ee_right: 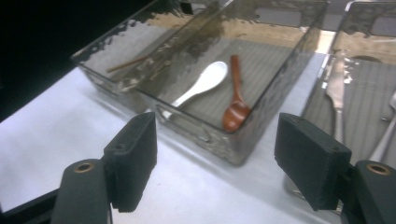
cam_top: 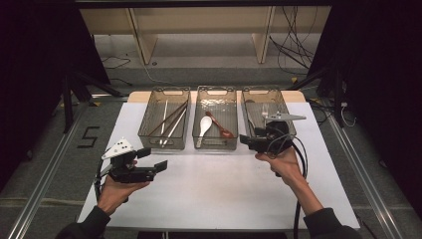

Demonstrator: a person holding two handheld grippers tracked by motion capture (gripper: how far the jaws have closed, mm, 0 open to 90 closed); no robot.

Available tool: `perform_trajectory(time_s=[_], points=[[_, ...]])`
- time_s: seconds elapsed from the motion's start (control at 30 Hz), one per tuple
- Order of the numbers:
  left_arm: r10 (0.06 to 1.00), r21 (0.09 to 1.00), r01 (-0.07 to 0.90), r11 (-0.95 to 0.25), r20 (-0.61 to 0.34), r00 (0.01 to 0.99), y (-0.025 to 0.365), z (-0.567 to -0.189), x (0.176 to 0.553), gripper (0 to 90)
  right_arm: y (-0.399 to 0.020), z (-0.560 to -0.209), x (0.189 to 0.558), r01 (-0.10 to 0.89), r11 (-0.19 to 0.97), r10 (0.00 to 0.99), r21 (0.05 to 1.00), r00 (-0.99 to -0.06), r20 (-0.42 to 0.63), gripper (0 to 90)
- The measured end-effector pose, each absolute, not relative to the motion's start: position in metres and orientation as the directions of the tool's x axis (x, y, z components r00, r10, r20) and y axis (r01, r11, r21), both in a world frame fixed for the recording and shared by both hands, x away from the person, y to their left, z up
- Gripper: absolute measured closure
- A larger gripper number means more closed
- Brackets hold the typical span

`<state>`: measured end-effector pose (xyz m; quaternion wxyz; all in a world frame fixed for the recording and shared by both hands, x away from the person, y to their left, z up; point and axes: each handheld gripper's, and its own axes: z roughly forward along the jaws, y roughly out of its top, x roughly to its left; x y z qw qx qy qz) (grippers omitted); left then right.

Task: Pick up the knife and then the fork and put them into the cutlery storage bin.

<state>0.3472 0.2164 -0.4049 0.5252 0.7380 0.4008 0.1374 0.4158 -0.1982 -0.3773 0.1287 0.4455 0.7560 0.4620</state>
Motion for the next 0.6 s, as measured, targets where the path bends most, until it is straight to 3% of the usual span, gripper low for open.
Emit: perform_trajectory(time_s=[0.6], points=[[0.723,0.884,0.445,-0.146,-0.212,0.657,0.218,-0.407,0.345,15.0,-0.195,-0.389,0.381,0.510,0.180,0.762,0.841,-0.614,0.209,28.1]])
